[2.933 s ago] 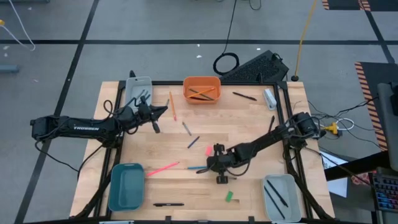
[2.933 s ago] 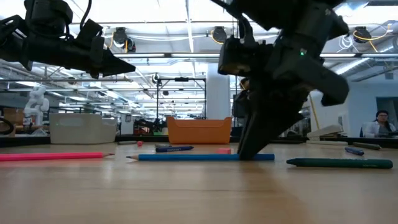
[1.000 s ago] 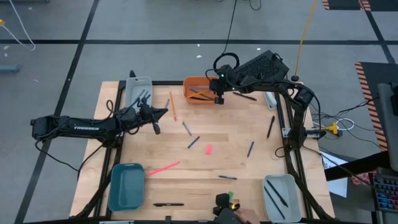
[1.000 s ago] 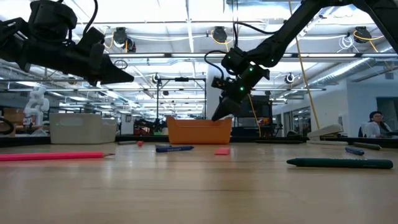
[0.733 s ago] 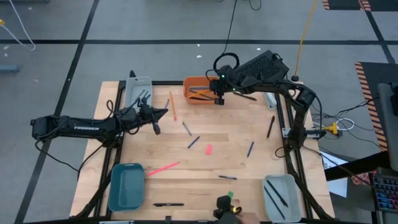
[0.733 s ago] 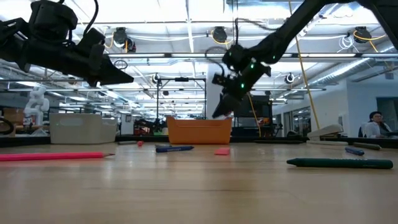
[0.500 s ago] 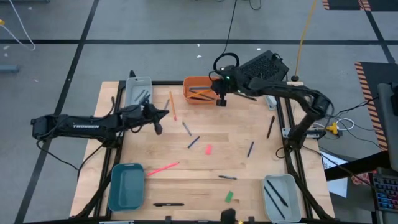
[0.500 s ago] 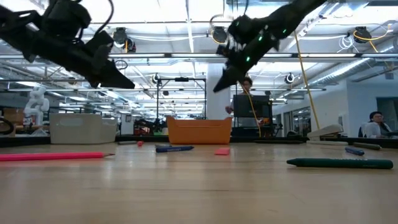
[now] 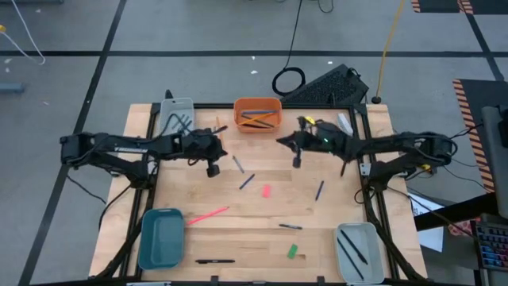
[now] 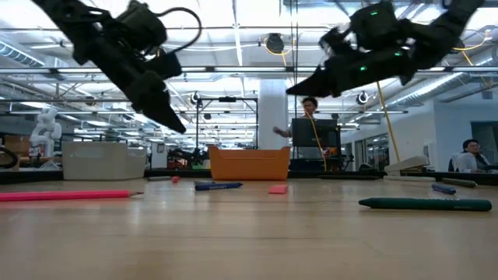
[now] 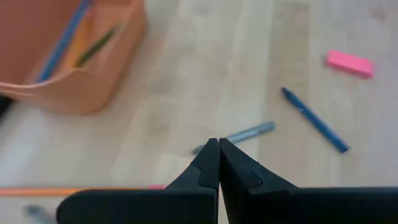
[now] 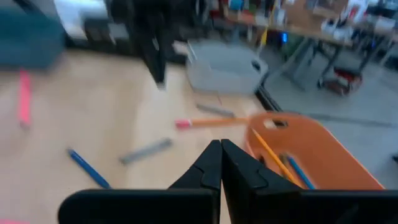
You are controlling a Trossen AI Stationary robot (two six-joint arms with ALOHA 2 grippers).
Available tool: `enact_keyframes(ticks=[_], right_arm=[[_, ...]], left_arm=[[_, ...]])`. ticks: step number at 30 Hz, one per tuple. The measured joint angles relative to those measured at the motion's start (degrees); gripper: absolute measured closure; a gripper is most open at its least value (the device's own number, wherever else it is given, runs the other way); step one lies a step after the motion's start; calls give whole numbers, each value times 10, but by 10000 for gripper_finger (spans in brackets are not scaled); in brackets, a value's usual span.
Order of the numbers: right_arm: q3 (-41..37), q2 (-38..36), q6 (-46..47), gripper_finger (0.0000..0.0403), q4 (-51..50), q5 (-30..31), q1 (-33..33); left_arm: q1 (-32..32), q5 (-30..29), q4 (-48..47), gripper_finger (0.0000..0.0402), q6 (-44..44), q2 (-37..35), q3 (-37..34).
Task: Sort crayons/erasers/pens/pencils in bins
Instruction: Put the blue crayon into the top gray bin
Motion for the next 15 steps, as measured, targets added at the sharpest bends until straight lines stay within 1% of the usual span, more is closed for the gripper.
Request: enact_keyframes(ticks=[3,6,9,11,15], right_arm=[[-47,-21,38,402,67,4,21],[-77,-37,52,402,104,43,46],[-91,-43,37,402,113,87,64],[-92,-44,27,402,113,94,69],[-92,-44,26,403,122,92,69]], left_arm=[[-4,28,-14,387,-39,41,31],[-28,47,-32,362,-57,74,51],[-71,49,-27,329,-87,104,64],[-106,27,-12,305,-122,126,73],[-164,-41,14,262,-199,168,89]])
